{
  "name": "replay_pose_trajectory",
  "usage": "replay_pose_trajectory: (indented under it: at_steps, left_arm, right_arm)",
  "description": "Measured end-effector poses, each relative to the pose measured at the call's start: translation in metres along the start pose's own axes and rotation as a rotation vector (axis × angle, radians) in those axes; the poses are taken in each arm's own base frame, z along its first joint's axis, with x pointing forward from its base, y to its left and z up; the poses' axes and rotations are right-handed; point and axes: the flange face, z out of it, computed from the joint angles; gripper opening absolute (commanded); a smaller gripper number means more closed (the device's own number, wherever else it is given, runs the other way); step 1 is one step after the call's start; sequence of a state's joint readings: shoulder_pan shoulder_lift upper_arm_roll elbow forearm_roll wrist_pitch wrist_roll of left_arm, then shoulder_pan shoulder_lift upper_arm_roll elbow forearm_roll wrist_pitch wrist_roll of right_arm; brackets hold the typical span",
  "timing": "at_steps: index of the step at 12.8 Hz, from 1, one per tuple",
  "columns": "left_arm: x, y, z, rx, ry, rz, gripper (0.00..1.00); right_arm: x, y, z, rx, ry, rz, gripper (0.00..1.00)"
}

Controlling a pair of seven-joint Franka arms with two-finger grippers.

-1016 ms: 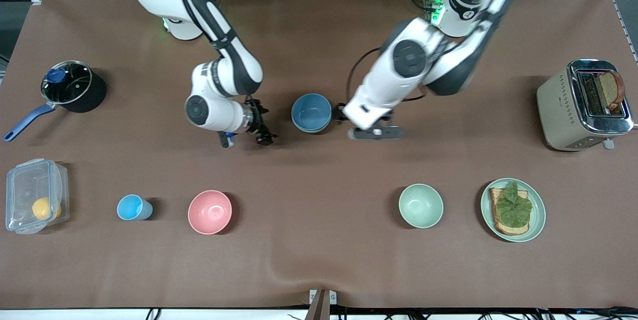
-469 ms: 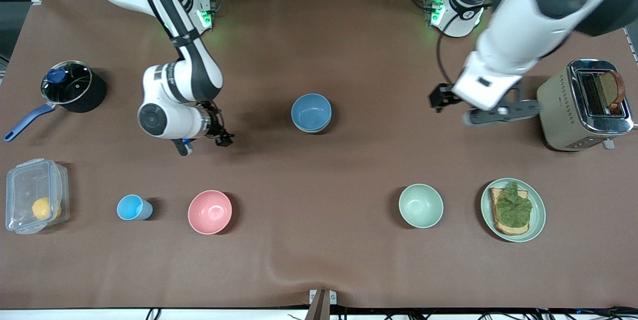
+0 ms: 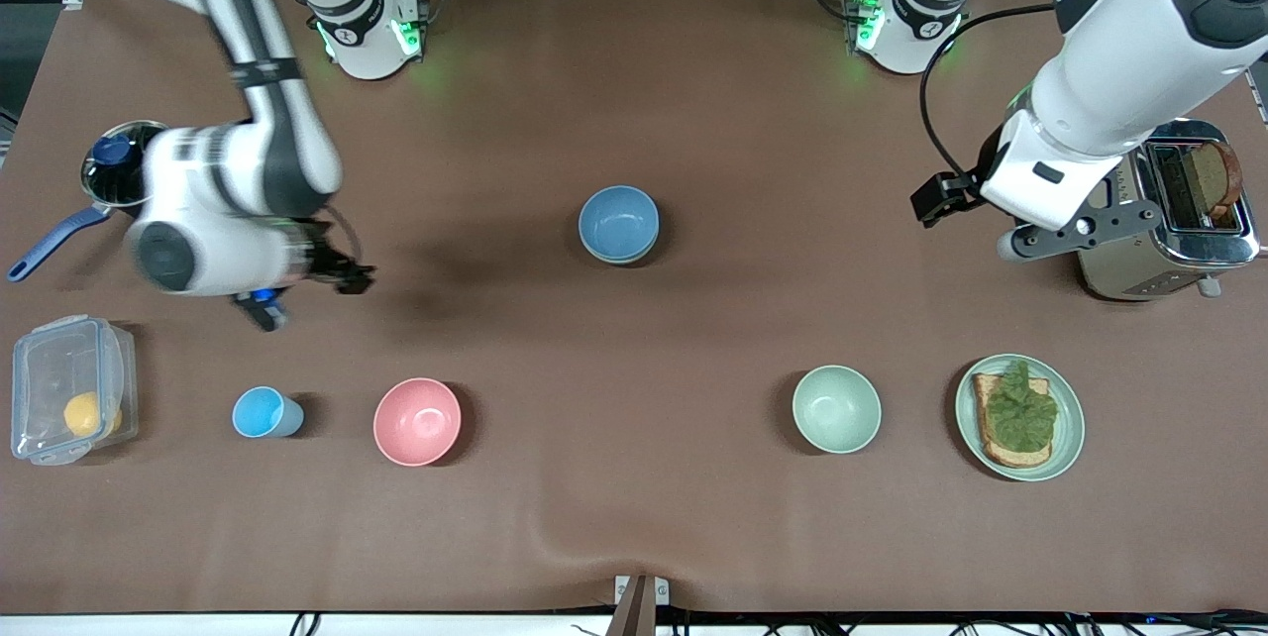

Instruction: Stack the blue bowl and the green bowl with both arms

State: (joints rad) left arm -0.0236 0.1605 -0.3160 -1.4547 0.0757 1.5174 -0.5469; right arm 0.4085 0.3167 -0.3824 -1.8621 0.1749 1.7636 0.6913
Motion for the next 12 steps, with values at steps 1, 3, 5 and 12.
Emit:
replay_pose_trajectory:
  at_steps: [1,3,5,12]
  left_arm:
    - [0.001,-0.005,-0.003,0.003,-0.005,-0.008,1.00]
    - [0.002,-0.009,-0.005,0.004,-0.006,-0.015,1.00]
    - [0.007,-0.018,-0.006,0.002,-0.006,-0.032,1.00]
    - [0.030,-0.073,-0.012,-0.034,-0.008,0.069,1.00]
  right_arm:
    - [0.023,0.022,-0.014,0.007,0.016,-0.059,1.00]
    - [0.058,0.064,-0.039,0.028,0.056,-0.181,1.00]
    - [0.072,0.091,-0.073,0.059,0.115,-0.333,1.00]
    - [-0.061,0.074,-0.219,0.170,0.389,-0.715,1.00]
